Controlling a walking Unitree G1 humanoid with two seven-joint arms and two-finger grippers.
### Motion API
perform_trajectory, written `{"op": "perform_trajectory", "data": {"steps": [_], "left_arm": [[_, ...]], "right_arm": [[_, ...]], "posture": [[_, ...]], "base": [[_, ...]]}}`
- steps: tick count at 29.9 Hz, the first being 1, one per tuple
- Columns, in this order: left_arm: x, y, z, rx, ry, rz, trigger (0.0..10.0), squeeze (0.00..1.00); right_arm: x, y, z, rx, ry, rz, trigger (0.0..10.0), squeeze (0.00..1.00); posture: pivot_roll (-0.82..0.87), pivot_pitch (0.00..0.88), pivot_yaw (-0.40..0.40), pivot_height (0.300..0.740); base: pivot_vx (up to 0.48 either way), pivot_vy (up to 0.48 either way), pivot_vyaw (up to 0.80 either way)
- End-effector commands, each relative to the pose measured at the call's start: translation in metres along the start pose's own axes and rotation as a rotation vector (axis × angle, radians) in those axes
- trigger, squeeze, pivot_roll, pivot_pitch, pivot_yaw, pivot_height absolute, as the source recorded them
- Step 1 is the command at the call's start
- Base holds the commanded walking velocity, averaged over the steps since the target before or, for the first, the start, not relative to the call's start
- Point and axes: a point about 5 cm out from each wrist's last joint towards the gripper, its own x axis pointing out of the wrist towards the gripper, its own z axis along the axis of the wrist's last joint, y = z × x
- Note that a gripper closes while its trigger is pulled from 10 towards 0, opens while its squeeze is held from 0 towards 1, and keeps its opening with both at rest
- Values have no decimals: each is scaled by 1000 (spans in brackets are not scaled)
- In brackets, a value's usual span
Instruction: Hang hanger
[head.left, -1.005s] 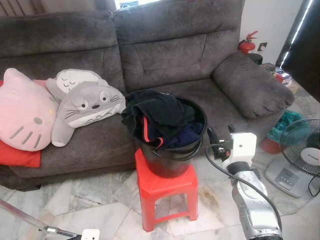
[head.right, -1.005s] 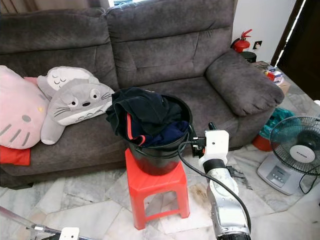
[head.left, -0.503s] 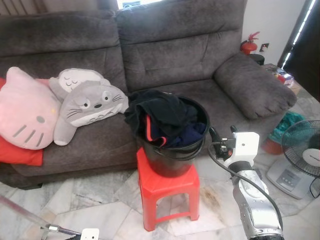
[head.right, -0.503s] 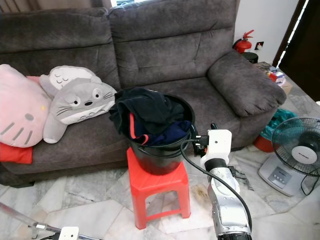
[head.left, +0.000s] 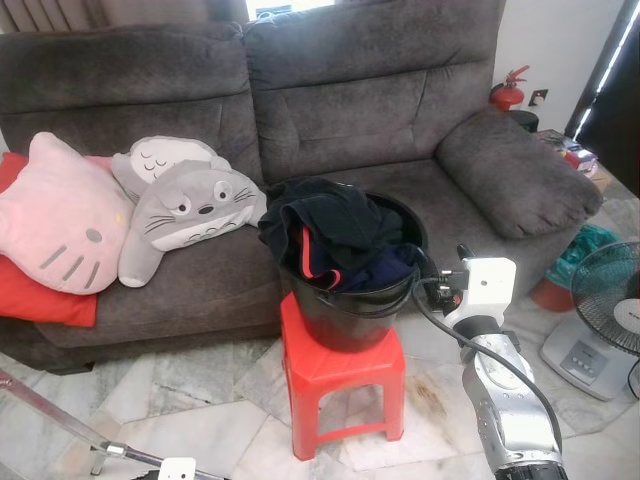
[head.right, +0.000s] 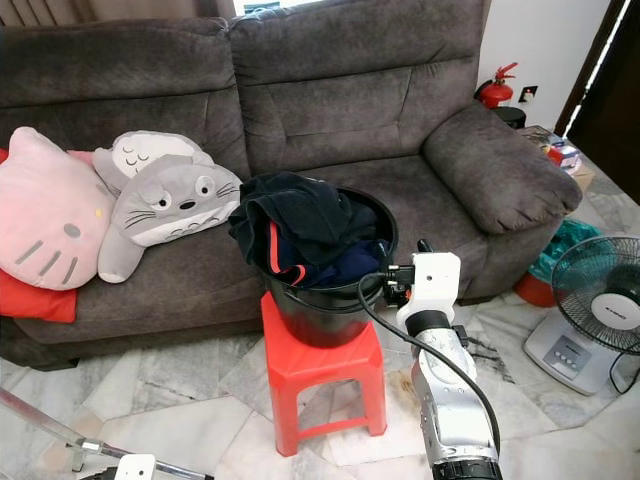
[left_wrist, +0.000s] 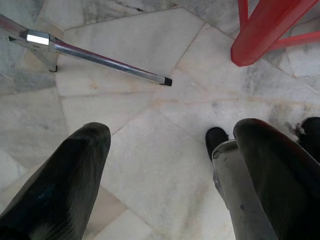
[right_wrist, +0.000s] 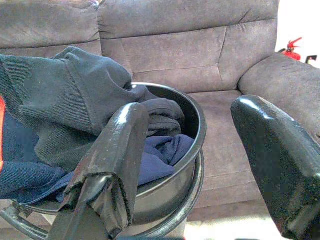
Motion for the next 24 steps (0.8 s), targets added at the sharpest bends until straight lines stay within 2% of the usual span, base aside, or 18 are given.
{"op": "perform_trajectory", "data": {"steps": [1, 19, 24], "left_arm": [[-1, 3, -4, -14, 18, 12, 10000, 0], [0, 4, -2, 3, 8, 8, 10000, 0], [-1, 5, -2, -1, 6, 8, 10000, 0]], "right_arm": [[3, 2, 6, 6, -14, 5, 10000, 0], [3, 6, 5, 1, -17, 28, 10000, 0], [2, 11, 8, -25, -34, 80, 10000, 0]], "posture": [[-226, 0, 78, 732], [-223, 0, 81, 732], [-223, 0, 81, 732]], "base": [[0, 0, 0], [0, 14, 0], [286, 0, 131]]}}
